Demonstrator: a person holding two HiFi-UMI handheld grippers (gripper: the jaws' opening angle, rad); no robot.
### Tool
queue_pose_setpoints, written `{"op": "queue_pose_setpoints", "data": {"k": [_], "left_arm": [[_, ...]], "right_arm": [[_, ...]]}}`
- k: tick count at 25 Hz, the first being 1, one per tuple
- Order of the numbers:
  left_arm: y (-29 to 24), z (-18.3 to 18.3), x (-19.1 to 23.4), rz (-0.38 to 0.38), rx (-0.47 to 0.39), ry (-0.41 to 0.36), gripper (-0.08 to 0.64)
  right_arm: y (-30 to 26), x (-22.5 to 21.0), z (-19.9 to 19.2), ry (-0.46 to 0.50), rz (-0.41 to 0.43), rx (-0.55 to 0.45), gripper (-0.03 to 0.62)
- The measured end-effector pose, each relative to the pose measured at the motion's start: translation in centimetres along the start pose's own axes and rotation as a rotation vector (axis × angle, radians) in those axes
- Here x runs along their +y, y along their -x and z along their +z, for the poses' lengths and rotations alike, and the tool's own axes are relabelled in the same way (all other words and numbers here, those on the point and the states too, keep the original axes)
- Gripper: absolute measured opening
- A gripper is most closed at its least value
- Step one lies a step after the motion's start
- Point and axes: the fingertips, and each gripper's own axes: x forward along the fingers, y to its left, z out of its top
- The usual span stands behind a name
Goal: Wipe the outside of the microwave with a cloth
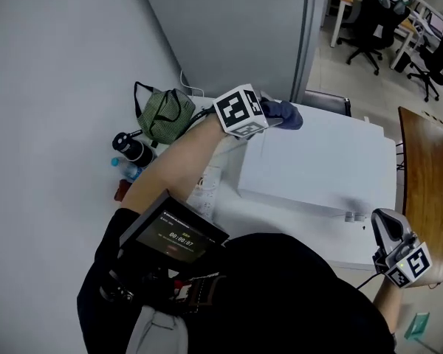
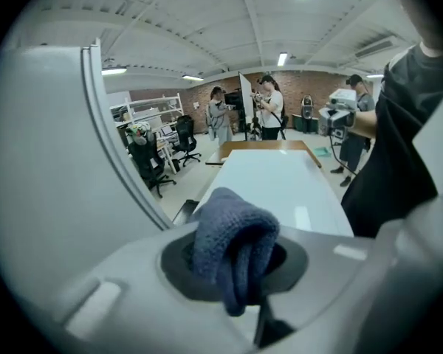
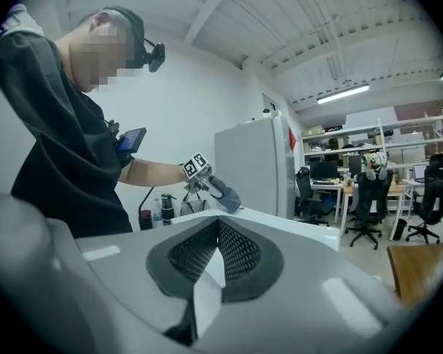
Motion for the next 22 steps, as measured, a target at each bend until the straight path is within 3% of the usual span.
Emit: {"op": "queue_pose_setpoints", "data": {"k": [5, 10, 16, 22], "left_arm": [[1.5, -5.2, 0.4, -0.010, 0.031, 0.038, 0.058], [-2.1, -4.5, -1.1, -0.057, 0.075, 0.033, 0.058], [-10.1, 3.4, -5.5, -0.130, 0.134, -0.002, 0.058], [-20.2, 13.9, -9.5, -0.159, 0.113, -0.051, 0.058]], "right_arm": [[-3.1, 3.4, 0.3, 0.003, 0.029, 0.018, 0.006], [-0.5, 1.9, -0.4, -0.016, 0.000, 0.011, 0.006], [7.9, -5.1, -1.9, -0.033, -0.046, -0.035, 0.006], [18.5, -11.4, -4.3, -0.078, -0.141, -0.053, 0.006]]}}
